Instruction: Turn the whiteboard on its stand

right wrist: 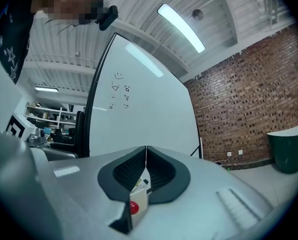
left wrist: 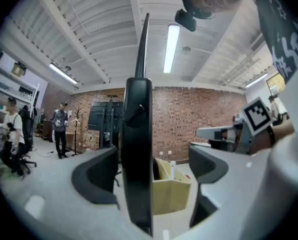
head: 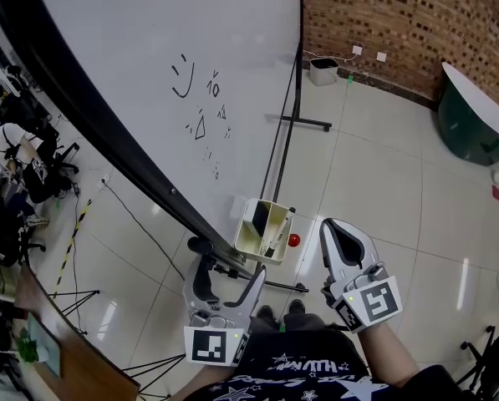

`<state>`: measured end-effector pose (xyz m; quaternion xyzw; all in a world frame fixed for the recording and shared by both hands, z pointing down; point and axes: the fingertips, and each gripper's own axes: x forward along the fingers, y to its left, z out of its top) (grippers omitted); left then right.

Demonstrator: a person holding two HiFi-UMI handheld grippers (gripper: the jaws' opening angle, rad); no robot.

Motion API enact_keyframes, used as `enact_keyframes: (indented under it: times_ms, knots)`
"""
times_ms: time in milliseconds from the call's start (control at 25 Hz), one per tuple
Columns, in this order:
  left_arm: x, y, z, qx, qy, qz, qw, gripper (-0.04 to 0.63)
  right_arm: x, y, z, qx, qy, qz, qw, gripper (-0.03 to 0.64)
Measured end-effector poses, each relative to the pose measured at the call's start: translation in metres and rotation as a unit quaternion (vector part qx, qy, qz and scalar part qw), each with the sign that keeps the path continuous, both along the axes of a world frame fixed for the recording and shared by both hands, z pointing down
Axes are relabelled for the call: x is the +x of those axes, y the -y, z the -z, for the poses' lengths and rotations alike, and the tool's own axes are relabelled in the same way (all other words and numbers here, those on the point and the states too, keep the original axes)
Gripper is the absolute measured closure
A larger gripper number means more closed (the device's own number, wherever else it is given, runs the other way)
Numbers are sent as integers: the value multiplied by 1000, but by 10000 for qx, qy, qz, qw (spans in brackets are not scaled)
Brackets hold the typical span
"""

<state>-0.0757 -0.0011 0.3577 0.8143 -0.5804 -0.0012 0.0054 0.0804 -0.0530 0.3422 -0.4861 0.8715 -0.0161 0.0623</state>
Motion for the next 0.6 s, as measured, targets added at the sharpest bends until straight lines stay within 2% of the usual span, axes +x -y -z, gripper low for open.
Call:
enact_keyframes:
  times_ms: [200,320,360,440,520,600]
  knots:
    - [3,-25,-4,-55,29,-59,10000,163,0,-5,-4,-73,-8,-10,10000,607]
    - [14,-43,-6,-78,133,-405,9991,198,-3,-9,-4,-53,-26,15,10000,607]
    - [19,-49,-7,-106,167,-571,9982,241,-5,-11,-3,-40,-32,26,10000,607]
    - [29,-55,-10,-154,201,-895,9957,383,-7,-13,-2,-21,-30,31,10000,607]
    - [36,-55,-9,-85,205,-1118,9935,437,-9,-15,-1,-7,-30,26,10000,607]
    - [47,-51,-3,52,259,-1356,9904,539,-10,-17,0,8,-32,18,10000,607]
